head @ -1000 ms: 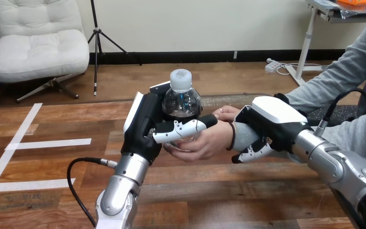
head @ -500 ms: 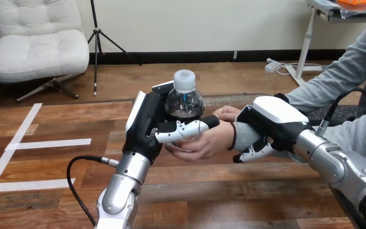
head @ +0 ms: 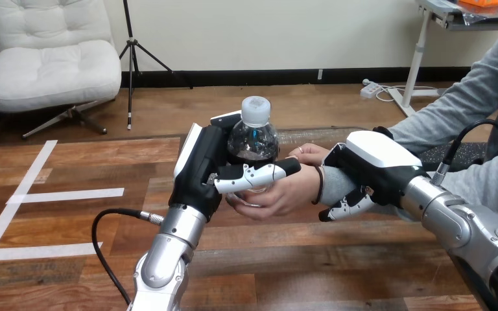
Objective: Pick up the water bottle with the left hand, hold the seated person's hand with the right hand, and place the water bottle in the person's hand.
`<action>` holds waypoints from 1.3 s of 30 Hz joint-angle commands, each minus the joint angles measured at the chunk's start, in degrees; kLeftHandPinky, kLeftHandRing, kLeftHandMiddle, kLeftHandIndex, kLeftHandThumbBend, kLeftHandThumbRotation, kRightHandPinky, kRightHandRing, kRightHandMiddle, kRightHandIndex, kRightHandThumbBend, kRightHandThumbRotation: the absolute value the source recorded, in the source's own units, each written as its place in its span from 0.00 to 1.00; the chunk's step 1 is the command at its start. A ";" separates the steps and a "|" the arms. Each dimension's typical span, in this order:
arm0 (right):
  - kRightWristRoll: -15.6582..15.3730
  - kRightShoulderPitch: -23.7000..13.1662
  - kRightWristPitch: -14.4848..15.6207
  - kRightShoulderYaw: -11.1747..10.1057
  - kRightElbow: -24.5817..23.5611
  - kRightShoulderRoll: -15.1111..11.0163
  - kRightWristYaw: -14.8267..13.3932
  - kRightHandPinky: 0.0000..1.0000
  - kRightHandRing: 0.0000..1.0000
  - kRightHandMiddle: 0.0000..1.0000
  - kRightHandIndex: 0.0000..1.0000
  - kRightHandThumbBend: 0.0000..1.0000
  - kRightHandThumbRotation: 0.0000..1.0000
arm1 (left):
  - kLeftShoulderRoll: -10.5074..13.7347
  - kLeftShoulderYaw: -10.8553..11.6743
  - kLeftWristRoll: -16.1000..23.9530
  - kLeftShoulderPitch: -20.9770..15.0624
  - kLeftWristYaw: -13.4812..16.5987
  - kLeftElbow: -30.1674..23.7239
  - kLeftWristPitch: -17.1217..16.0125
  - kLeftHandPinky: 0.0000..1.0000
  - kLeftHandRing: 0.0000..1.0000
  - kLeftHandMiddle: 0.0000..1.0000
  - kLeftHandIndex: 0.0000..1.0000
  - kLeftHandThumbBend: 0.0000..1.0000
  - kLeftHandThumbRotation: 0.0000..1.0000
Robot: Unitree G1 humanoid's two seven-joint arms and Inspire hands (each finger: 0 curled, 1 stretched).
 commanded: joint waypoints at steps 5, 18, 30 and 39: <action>2.68 -3.56 -1.58 -1.85 -5.73 1.86 -0.74 0.15 0.20 0.26 0.27 0.67 0.00 | 0.44 0.16 0.04 -5.07 1.01 0.74 0.04 0.34 0.37 0.40 0.40 0.76 0.00; 2.62 -3.38 -1.23 -1.83 -6.42 1.63 -0.26 0.16 0.20 0.26 0.27 0.66 0.00 | 0.98 -0.08 -3.78 -4.44 -5.04 -2.11 7.83 0.38 0.45 0.50 0.47 0.85 0.02; 2.97 -3.18 -0.90 -2.06 -6.43 1.68 -0.05 0.16 0.20 0.26 0.27 0.66 0.00 | 3.37 -1.09 -1.98 -4.50 -7.43 -2.05 10.02 0.72 0.78 0.83 0.75 0.99 0.52; 3.06 -3.14 -1.03 -2.17 -6.23 1.64 -0.06 0.16 0.20 0.26 0.27 0.66 0.00 | 4.60 -1.35 -0.86 -4.69 -7.91 -1.02 9.71 0.93 0.96 0.98 0.93 1.00 0.73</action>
